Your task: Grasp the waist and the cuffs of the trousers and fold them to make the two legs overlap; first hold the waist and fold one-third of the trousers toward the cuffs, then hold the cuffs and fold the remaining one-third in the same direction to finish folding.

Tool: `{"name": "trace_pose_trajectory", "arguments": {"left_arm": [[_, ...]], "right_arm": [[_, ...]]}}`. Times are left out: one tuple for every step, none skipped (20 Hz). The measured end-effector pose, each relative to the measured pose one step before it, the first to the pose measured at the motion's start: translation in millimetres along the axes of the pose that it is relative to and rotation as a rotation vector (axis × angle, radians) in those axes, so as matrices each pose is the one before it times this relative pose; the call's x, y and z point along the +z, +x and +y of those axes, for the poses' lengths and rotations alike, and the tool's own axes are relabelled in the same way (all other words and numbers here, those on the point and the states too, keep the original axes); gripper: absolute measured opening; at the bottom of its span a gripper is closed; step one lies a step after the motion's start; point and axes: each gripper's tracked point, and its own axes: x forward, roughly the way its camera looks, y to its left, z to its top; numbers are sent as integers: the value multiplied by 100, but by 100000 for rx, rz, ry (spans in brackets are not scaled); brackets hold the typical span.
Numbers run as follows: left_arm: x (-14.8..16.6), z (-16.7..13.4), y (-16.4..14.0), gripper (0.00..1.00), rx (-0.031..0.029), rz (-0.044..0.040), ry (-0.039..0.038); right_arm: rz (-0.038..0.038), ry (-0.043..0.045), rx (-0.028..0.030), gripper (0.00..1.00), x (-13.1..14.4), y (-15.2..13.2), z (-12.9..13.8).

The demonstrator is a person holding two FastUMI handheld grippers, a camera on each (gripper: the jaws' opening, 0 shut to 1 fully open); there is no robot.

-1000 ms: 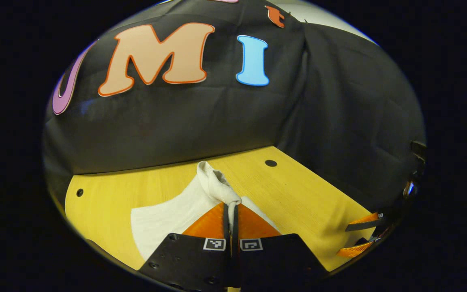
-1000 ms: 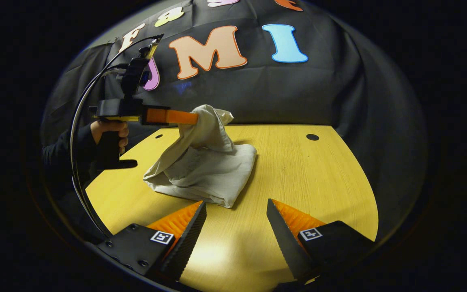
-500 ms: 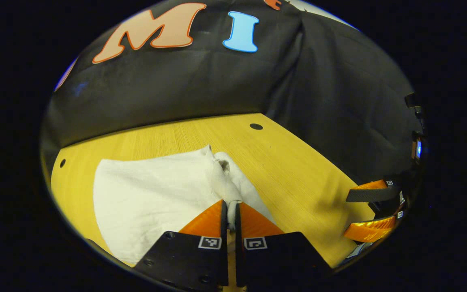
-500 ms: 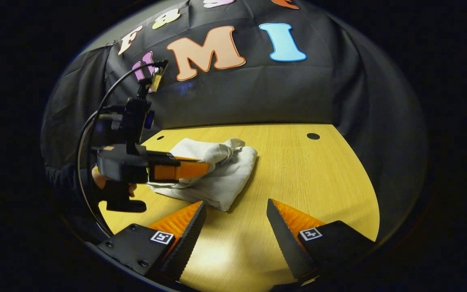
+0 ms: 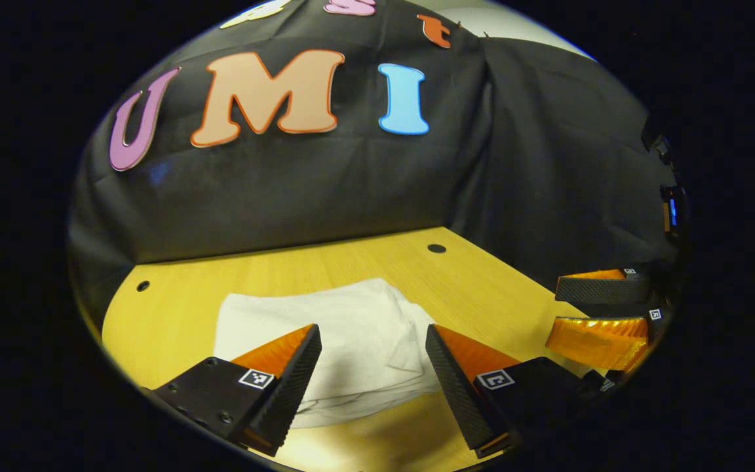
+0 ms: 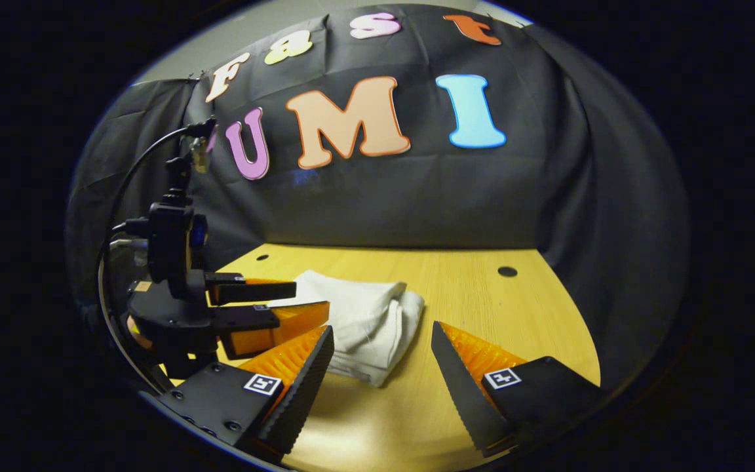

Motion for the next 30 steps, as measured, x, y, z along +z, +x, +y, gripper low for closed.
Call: {"name": "trace_pose_trajectory", "arguments": {"left_arm": [[671, 1475, -1381, 95, 3196, -2095, -165], [653, 1750, -1053, 95, 4742, -2499, -58], [1151, 2097, -1258, 96, 4716, -3444, -131], [1443, 1745, -1078, 95, 4269, -3417, -290], [1216, 1617, -1066, 95, 3646, -2624, -57], [1342, 1775, -837, 95, 3826, -2640, 615], [1082, 1619, -652, 95, 3052, -2551, 660], [994, 1365, -379, 95, 2523, -2344, 737], [894, 1621, -610, 95, 2723, -2028, 499], [756, 1314, -547, 95, 2231, -2017, 224], [849, 1221, -418, 95, 2032, -1966, 53], [765, 1113, -357, 95, 1805, -1751, -267], [736, 949, -270, 95, 1497, -2009, -361], [481, 699, -360, 95, 1221, -1197, -432], [479, 617, -212, 95, 1032, -1321, -566], [325, 535, -270, 94, 863, -774, -363], [330, 480, -46, 95, 706, -869, -204], [172, 501, -153, 94, 946, -558, -133], [353, 343, -95, 95, 605, -991, -98], [206, 263, -211, 95, 616, -570, -94], [188, 154, -34, 94, 199, -659, -45], [131, 92, 9, 94, 128, -308, -26], [26, 45, -15, 95, 39, -204, 119], [176, 9, -114, 95, -61, -326, 69], [101, -1, 48, 94, -17, -242, -231], [177, -174, 55, 94, -452, -458, -272], [95, -124, -20, 95, -164, -130, -15], [87, -69, -45, 95, -188, -632, -76], [96, -163, 95, 95, -504, -387, -21], [-152, -161, 86, 94, -303, 504, 200]], "right_arm": [[-2638, -468, 5, 96, 1001, 94, 959], [-1986, -12, 887, 96, 869, -81, 1208], [-1707, -122, 1098, 97, 790, 58, 1216], [-2124, -775, 482, 97, 842, 44, 997], [-2381, -1185, -374, 97, 975, 113, 808], [-2430, -1164, -757, 96, 958, 135, 558], [-2849, -613, -832, 96, 1103, 179, 597], [-3209, -338, -1024, 96, 1179, 56, 509], [-3165, 22, -1516, 96, 1259, 193, 366], [-3208, 275, -1384, 96, 1186, 97, 310], [-2661, 459, -732, 92, 974, 267, 461], [-1843, 459, -529, 96, 658, 240, 521], [-1440, 632, -634, 96, 547, 196, 372], [-1010, 456, -292, 96, 414, 64, 298], [-1063, -22, -508, 96, 361, 38, 234], [-786, -414, -435, 96, 233, 57, 77], [-447, -538, -449, 96, 209, -33, 22], [-166, -375, -473, 96, 19, -42, 8], [-200, -134, -388, 96, 78, 21, 47], [-403, 62, -476, 96, 144, -163, -58], [-614, -146, -475, 96, 176, -46, -48], [-691, -447, -556, 96, 169, -241, -156], [-498, -527, -412, 96, 192, -101, -54], [-372, -340, -146, 96, 93, -28, 40], [-478, -207, -192, 92, 150, -154, 17], [-248, -242, -158, 92, 20, -84, -90], [-176, -113, -233, 92, 56, -80, -94], [-407, -49, -163, 92, 186, -71, -19], [-216, -19, -100, 92, 183, 36, -40], [-321, -16, -104, 96, 12, -181, -4]]}}
